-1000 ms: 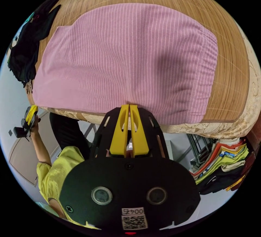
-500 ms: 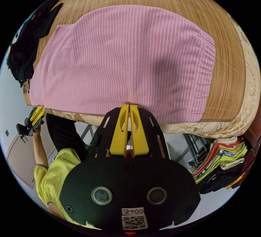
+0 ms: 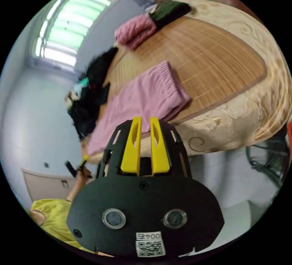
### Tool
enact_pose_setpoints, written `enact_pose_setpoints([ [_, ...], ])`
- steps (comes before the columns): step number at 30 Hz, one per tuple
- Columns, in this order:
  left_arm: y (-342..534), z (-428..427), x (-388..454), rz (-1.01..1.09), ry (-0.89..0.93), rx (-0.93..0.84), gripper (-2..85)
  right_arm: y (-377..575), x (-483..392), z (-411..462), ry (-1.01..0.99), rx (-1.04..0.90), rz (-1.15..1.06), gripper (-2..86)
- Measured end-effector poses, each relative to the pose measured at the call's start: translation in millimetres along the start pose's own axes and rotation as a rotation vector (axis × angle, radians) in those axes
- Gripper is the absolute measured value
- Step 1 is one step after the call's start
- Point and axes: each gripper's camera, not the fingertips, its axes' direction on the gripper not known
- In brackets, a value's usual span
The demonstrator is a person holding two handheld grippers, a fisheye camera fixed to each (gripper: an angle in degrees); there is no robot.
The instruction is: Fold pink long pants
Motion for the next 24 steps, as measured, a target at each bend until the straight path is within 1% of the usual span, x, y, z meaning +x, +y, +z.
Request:
enact_pose_setpoints([
  [2,27.6,0.8,-13.4,-0.054,-0.015,-0.007,2.4,14.1,43.4,-25.5,-0.193,0.091,0.096,9.5],
  [4,59.8,5.4,-28.4,-0.124,-0.047,-0.019,1.8,21.6,64.8,-30.4,-0.284,0.109,0.155,10.6],
  [6,78.7,9.5,-35.8,-0.164,-0.066,-0.017,1.6,27.6,80.0,-27.4,-0.317,0.094,0.223,11.5],
  [9,95.0,15.0,-46.6,-0.213,-0.067,-0.009,1.4,36.2,94.0,-19.1,-0.292,0.046,0.292,12.5],
  [13,108.0,27.1,-52.6,-0.216,-0.074,-0.034,1.3,54.9,101.8,-22.8,-0.226,0.092,0.367,13.2],
  [17,118.3,37.3,-54.1,-0.205,-0.075,-0.05,1.5,64.6,98.2,-21.7,-0.249,0.092,0.347,12.0],
  [21,130.2,45.4,-58.5,-0.212,-0.07,-0.052,1.6,68.7,87.2,-22.8,-0.169,0.093,0.347,10.6],
  [24,138.8,49.2,-62.2,-0.219,-0.066,-0.046,1.8,69.4,70.0,-24.0,-0.098,0.096,0.333,7.0],
])
